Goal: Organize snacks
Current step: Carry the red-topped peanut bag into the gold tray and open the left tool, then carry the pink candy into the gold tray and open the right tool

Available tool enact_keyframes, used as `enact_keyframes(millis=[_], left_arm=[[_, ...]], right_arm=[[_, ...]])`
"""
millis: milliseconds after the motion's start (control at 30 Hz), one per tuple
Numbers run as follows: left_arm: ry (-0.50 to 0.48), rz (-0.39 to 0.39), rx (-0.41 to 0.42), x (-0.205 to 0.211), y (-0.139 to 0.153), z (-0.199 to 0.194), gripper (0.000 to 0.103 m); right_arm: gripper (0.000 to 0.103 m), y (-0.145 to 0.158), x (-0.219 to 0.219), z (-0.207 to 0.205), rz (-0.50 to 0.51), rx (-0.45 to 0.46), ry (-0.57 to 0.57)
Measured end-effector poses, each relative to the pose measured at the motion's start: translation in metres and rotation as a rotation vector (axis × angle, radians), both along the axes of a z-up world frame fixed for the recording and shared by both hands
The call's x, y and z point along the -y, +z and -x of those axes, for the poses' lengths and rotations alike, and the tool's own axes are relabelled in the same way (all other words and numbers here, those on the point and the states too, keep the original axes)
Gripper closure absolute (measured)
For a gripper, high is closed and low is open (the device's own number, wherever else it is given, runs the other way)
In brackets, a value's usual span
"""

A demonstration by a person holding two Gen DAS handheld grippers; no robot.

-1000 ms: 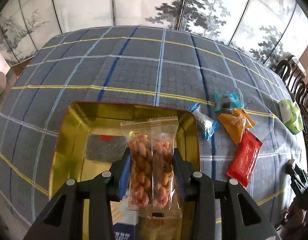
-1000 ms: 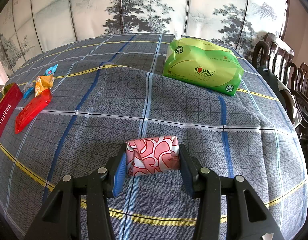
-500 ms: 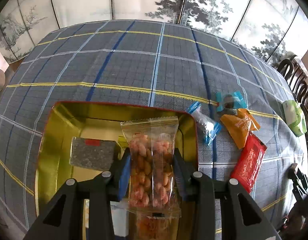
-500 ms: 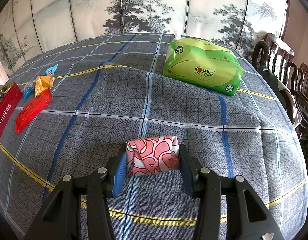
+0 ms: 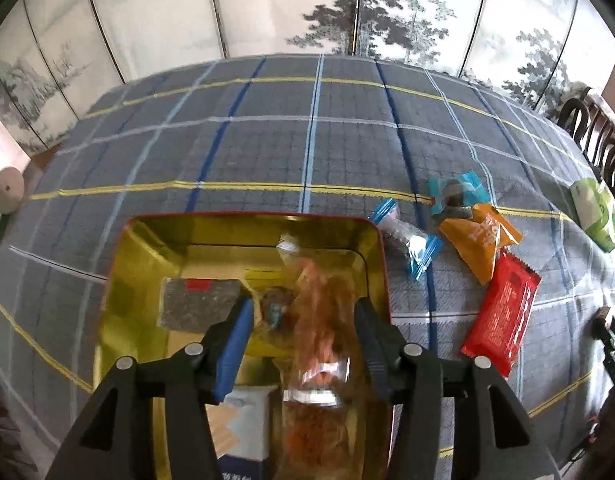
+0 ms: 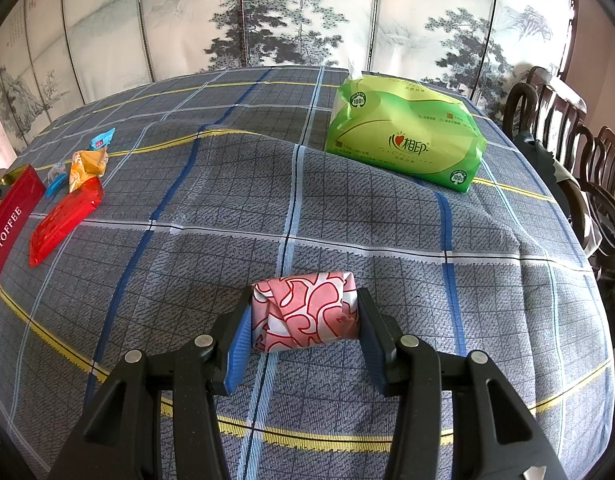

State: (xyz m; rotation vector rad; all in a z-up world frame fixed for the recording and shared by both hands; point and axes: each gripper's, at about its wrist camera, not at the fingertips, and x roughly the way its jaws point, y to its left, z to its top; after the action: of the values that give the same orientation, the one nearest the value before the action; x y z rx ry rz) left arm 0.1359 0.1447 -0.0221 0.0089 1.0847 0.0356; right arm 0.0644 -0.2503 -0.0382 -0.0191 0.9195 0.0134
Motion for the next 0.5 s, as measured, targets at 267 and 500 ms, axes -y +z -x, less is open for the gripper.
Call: enact_keyframes(millis=[267,500], left_arm=[[-0.025,-0.056,0.079,0.006,0.023,0.045,0.049],[0.057,-0.049,0.152,-0.028,0.044,0.097,0.049]], right_arm=[[0.06,0.0,0.001,0.0,-0.006,0.0,-0.001],[0.06,0.001,0.0,0.005,-0.025,0.0,-0.014]])
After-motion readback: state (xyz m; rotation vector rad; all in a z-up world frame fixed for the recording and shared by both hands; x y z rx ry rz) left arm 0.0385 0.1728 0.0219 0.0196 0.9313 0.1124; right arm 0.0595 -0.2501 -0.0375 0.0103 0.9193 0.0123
